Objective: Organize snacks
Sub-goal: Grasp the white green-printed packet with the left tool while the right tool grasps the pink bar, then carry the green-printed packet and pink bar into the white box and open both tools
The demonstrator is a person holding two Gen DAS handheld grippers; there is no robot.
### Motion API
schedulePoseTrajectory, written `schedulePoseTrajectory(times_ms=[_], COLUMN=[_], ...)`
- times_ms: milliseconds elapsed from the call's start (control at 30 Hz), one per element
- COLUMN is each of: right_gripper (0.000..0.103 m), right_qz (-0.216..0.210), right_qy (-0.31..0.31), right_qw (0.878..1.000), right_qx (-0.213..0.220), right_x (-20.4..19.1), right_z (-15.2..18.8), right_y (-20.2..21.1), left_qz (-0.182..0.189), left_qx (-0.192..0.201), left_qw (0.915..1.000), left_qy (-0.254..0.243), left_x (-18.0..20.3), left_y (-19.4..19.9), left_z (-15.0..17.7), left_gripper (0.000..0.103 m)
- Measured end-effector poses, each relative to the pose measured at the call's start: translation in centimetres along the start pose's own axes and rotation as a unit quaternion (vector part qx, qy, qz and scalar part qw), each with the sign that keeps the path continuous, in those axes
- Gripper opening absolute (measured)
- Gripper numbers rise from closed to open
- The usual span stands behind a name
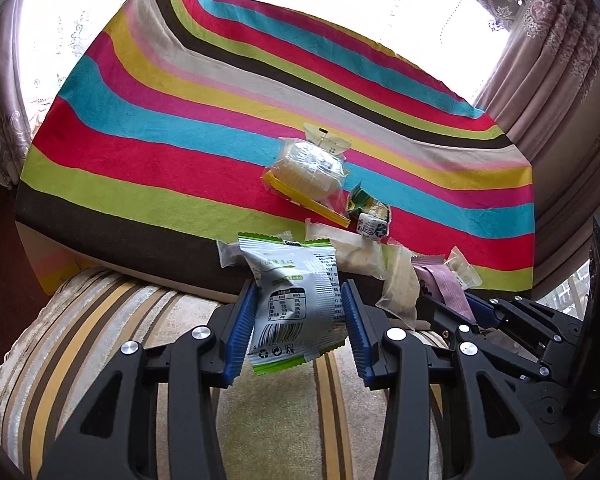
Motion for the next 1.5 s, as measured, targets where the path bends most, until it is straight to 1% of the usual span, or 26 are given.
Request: schedulePoseTrajectory(times_ms=[100,400,600,733,867,1033,1167,1333,1433,1500], right_gripper=[0.022,0.022,0.022,0.022,0.022,0.022,0.022,0.022,0.022,0.022], right_qz=[0.003,-0.025,-0.008,0.015,0.036,0.056,0.063,0.067,0.071,0.074], right_qy=[-0.022,-0.108,-0.154,-0.194,-0.229,-0.264,-0.287,-0.305,-0.319,-0.324], right_qw=[1.0,0.994,0.988,0.98,0.972,0.963,0.956,0.95,0.945,0.943], right_qx=[0.004,0.02,0.027,0.026,0.025,0.016,0.006,-0.006,-0.017,-0.023], right_x=[1.3,6.5,11.8,16.3,20.5,23.8,25.1,26.0,26.4,26.6], right_z=[0.7,3.1,5.4,8.2,11.3,15.4,18.7,22.5,24.3,25.3], right_y=[1.0,3.1,4.2,4.7,5.5,5.8,5.5,4.8,4.5,4.4], left_qz=[0.006,0.022,0.033,0.045,0.063,0.083,0.095,0.108,0.113,0.112], left_qx=[-0.003,-0.02,-0.033,-0.045,-0.06,-0.085,-0.108,-0.132,-0.152,-0.168], left_qw=[0.9998,0.9966,0.9924,0.9872,0.9795,0.9669,0.9545,0.9388,0.9303,0.9265], left_qy=[-0.017,-0.076,-0.113,-0.146,-0.182,-0.226,-0.261,-0.299,-0.314,-0.318], left_x=[1.7,7.3,11.5,14.9,18.7,23.2,26.2,29.4,30.5,30.7], left_y=[0.1,-0.6,-1.7,-2.6,-3.5,-4.2,-4.4,-4.8,-5.2,-5.7], left_z=[0.4,1.5,2.4,3.4,4.7,7.6,10.1,12.7,14.2,14.8], left_gripper=[0.041,0.041,0.041,0.041,0.041,0.041,0.041,0.041,0.041,0.042])
Point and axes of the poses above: each gripper's, at about its wrist camera, not at the fingertips, and y roughly against the way its jaws point, x to its right, z to its underside, the point moved 8 cm from there along -y, roughly the way its jaws point
